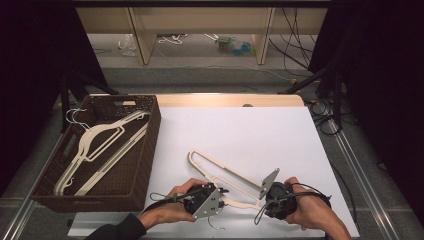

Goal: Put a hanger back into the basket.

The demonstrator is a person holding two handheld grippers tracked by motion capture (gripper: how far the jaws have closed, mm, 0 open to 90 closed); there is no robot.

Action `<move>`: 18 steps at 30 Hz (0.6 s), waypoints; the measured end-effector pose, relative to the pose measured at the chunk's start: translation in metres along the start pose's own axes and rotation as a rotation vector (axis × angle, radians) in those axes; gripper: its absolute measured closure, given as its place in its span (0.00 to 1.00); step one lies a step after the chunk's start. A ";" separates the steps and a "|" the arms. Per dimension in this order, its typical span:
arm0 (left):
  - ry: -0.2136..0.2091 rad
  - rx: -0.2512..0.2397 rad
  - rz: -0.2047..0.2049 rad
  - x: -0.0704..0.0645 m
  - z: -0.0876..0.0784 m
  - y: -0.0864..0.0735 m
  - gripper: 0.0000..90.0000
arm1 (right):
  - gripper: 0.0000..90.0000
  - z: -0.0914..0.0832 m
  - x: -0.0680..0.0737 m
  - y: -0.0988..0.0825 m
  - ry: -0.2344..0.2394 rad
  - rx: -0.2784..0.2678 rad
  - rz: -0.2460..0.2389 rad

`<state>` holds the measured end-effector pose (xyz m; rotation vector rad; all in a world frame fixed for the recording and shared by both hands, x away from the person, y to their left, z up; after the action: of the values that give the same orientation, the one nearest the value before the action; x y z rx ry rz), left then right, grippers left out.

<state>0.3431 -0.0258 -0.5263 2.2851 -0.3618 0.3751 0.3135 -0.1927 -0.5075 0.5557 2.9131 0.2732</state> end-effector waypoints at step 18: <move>0.034 -0.016 0.086 0.028 -0.016 0.026 0.87 | 0.51 -0.021 -0.016 0.005 -0.059 -0.150 0.128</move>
<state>0.3565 -0.0354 -0.4885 2.2501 -0.4451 0.4520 0.3262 -0.1971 -0.4837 0.7140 2.7754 0.4790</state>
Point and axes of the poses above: each handheld gripper's, and its own axes: z roughly forward along the jaws, y roughly out of its top, x roughly to its left, the point moved 9 cm from there along z, roughly forward along the jaws, and after that the axes turned 9 degrees about -y, right-handed, at the moved point
